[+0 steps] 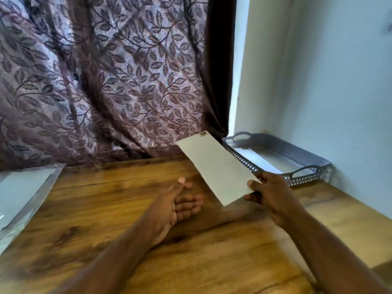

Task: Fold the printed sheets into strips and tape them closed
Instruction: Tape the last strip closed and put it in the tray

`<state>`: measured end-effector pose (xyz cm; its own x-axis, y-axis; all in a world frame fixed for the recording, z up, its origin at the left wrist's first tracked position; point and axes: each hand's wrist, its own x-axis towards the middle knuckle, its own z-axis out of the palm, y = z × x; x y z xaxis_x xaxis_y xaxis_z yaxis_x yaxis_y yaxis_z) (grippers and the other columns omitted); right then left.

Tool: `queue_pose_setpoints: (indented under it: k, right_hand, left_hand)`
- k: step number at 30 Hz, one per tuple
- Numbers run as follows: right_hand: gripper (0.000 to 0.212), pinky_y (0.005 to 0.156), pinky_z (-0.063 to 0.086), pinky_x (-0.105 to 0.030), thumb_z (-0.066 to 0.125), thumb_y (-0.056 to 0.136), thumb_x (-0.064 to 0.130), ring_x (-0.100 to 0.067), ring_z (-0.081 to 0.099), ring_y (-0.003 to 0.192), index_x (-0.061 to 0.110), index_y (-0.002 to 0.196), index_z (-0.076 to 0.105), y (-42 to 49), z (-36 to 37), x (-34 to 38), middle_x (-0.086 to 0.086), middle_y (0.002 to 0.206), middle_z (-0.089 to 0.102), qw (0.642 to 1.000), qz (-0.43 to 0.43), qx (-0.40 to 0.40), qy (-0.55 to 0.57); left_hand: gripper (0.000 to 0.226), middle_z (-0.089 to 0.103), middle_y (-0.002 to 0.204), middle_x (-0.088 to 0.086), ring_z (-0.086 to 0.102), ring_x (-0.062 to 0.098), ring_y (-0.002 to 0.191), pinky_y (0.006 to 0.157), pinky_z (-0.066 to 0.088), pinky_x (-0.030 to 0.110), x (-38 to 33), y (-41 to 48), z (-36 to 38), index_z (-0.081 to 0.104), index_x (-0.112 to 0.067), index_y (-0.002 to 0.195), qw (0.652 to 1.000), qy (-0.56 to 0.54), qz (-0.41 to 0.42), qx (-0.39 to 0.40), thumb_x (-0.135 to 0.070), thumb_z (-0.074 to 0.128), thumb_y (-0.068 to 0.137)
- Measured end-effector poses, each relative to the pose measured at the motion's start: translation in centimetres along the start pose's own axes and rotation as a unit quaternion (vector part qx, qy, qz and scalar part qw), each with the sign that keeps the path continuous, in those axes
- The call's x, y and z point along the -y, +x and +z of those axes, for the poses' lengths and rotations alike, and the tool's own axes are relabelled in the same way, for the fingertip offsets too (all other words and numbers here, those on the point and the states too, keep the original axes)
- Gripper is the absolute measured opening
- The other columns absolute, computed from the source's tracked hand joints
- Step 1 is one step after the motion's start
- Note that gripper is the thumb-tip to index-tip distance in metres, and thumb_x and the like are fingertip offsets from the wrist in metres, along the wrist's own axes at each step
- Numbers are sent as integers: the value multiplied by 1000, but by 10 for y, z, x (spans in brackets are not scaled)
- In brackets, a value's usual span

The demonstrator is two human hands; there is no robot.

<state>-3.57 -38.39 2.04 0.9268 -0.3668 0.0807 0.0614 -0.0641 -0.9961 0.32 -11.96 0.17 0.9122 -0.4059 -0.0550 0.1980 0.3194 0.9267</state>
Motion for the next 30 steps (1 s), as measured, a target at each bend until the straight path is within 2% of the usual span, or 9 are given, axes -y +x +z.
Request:
queue_pose_setpoints:
  k: [3,6,10,18,22,24,27,29,30]
  right_hand:
    - [17,70,61,-36,61,97,4,-27,77,76,10,112,67,18,-48,11,-15,104,71,998,-31,-59,-13]
    - [14,59,61,-31,56,98,-4,-22,74,61,0,105,66,41,-84,24,-16,98,69,991,-53,-124,-16]
    - [28,51,62,-31,44,92,-14,-29,73,55,1,91,67,65,-118,40,-17,89,68,981,-37,-185,-55]
    - [20,75,63,-52,44,90,-16,-39,74,74,-12,91,64,116,-118,53,-25,102,65,969,-1,-138,-207]
    - [28,57,59,-25,54,92,-9,-24,66,76,-6,118,63,130,-113,54,-17,100,63,953,25,-79,-291]
    - [30,53,55,-22,53,93,-9,-24,65,76,-6,121,62,136,-108,54,-17,102,63,942,47,-41,-330]
    - [22,55,57,-25,57,90,-9,-25,67,74,-2,109,63,144,-103,54,-18,97,64,920,62,-28,-385]
    - [11,44,52,-22,61,88,-6,-21,64,64,4,87,59,146,-96,54,-12,82,62,895,61,-25,-441]
    - [17,40,48,-22,61,87,-5,-19,62,59,7,77,55,146,-92,52,-10,76,60,877,57,-29,-476]
  left_hand:
    - [62,73,110,27,72,36,105,84,62,40,11,7,31,58,-2,126,999,-3,-16,45,-51,57,87]
    - [68,72,109,28,72,39,102,79,63,39,24,15,65,59,-1,123,996,-2,-33,83,-52,66,79]
    - [66,73,107,28,74,37,98,75,61,36,38,28,102,61,0,120,992,12,-38,116,-53,66,81]
    - [65,73,106,26,75,31,87,72,63,36,43,48,127,66,-2,115,991,22,-20,127,-48,83,72]
    - [38,73,103,27,74,30,84,70,62,34,46,50,123,78,-10,97,992,17,-12,123,-38,84,71]
    - [27,73,102,27,74,31,84,70,62,35,47,52,121,78,-11,96,994,11,-5,109,-29,77,76]
    - [27,74,100,26,73,30,83,71,60,38,49,54,121,76,-8,100,996,21,15,82,-23,73,78]
    - [29,75,98,23,73,28,79,67,58,37,51,55,121,71,-4,105,998,22,30,58,-20,71,81]
    - [25,75,96,21,72,26,75,63,57,35,51,56,121,70,-3,106,998,22,40,43,-16,69,85]
